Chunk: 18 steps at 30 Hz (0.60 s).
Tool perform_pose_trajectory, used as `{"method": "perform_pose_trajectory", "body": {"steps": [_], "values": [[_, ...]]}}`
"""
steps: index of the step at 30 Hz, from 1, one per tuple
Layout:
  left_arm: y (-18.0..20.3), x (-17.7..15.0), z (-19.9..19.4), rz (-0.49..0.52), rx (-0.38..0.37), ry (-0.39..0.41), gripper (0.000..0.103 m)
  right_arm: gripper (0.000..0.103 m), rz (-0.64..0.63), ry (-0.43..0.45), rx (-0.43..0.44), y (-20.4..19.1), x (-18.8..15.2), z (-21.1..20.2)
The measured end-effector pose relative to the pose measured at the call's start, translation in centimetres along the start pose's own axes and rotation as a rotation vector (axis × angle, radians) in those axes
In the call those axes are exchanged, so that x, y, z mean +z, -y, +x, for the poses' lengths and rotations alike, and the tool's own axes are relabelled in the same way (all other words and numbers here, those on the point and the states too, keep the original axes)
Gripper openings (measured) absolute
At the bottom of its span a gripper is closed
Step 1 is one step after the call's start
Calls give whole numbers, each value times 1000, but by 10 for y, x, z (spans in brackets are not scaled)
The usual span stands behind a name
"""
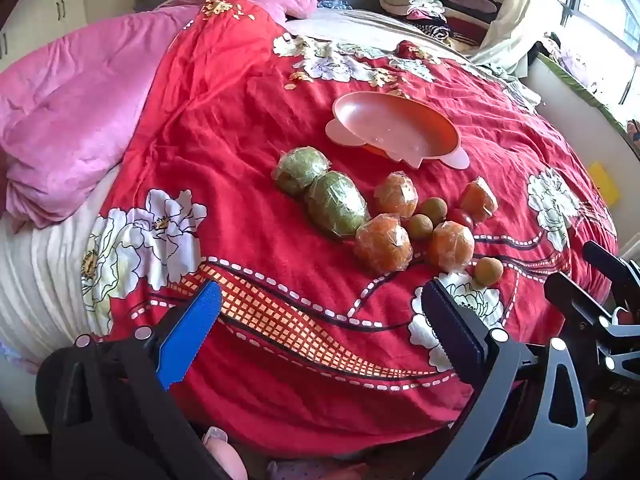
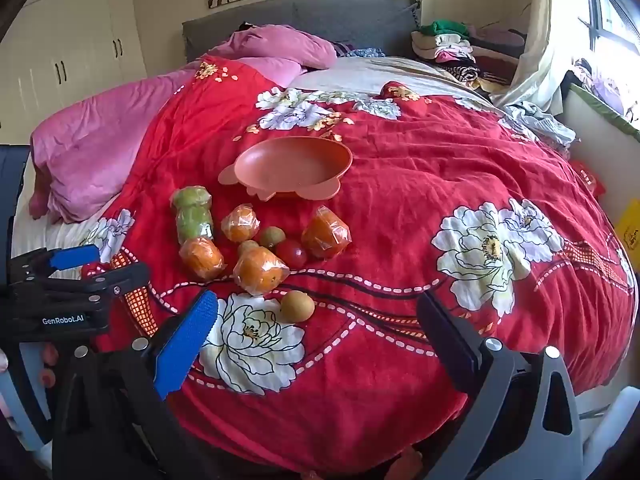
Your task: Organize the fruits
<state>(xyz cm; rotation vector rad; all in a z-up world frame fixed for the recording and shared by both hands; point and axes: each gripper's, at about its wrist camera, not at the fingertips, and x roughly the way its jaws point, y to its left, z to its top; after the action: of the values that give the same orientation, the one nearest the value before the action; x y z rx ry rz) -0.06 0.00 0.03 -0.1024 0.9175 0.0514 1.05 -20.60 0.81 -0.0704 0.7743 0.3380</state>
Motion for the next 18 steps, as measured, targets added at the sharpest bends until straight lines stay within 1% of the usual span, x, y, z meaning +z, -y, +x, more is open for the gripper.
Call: {"method": "perform_pose_trajectory", "body": {"steps": [1,6,10,11,18], "values": [[1,0,2,7,13,-23,94,99,-2,-1,-3,-1,0,0],[2,-2,0,-2,8,-8,94,99,-1,6,-6,-2,0,-1],[5,0,2,-6,3,-12,94,99,1,8,-10,3,2,1],[2,-1,0,-4,2,-14,94,99,-8,7,-9,-4,-2,-1],[2,-1,-3,-1,-8,-9,94,99,-11,7,-14,-4,0,-3]]}}
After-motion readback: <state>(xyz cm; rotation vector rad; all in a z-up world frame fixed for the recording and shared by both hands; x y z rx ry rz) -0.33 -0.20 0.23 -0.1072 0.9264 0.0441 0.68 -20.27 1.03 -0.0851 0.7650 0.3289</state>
